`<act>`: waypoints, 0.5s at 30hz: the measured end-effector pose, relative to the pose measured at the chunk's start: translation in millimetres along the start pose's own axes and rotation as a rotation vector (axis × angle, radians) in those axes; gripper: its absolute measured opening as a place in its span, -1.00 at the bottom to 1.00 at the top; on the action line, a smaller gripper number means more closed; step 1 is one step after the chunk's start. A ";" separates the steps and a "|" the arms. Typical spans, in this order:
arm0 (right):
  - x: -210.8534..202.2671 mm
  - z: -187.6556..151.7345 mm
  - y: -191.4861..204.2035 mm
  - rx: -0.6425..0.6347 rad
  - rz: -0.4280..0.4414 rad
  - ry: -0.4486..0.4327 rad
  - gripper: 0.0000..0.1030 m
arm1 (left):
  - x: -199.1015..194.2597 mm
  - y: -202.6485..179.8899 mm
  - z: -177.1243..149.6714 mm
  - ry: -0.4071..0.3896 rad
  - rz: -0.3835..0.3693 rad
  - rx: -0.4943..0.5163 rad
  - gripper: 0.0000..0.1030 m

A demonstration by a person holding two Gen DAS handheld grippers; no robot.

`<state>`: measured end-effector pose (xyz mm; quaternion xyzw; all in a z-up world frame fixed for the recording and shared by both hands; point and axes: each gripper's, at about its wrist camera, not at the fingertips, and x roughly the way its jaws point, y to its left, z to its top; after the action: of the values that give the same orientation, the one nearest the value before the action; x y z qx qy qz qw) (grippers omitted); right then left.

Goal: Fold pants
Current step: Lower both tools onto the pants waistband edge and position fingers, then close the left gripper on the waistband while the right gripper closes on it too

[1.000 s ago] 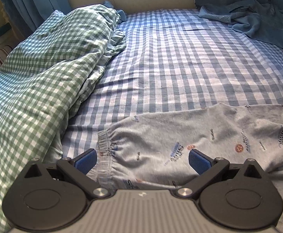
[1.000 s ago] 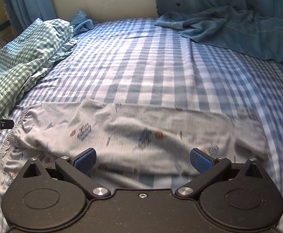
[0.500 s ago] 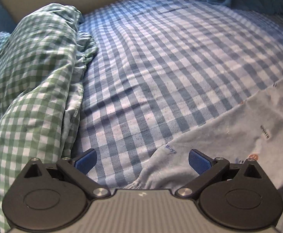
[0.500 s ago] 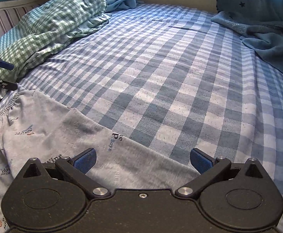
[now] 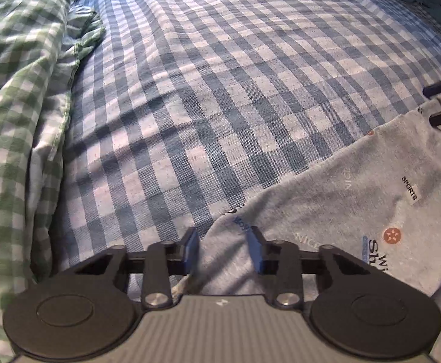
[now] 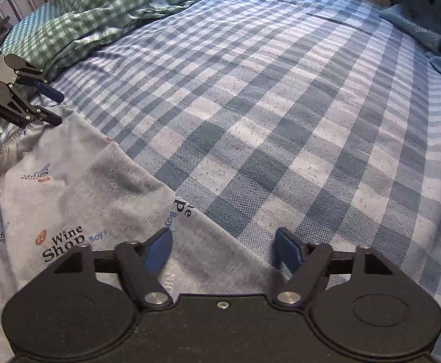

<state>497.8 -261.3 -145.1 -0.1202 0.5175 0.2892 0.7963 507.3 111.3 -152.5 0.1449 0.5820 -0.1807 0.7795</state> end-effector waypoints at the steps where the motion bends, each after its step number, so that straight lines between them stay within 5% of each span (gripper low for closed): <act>1: -1.5 -1.2 1.7 -0.003 -0.001 -0.003 -0.03 | -1.1 -1.1 -1.5 -0.003 0.007 -0.013 -0.76; 5: -8.2 -5.5 10.3 -0.024 -0.027 0.001 -0.95 | -9.7 -18.0 -7.8 -0.030 0.082 0.019 -0.99; 12: -49.4 31.5 6.3 -0.011 -0.185 -0.140 -1.00 | -54.8 -23.7 14.8 -0.206 0.271 0.022 -0.99; 15: -47.9 51.4 -5.5 0.001 -0.204 -0.163 -1.00 | -48.1 -17.1 31.5 -0.204 0.276 0.000 -0.99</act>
<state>525.6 -256.6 -80.5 -0.1480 0.4365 0.2154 0.8609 514.1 87.7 -97.7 0.2042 0.4744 -0.0857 0.8520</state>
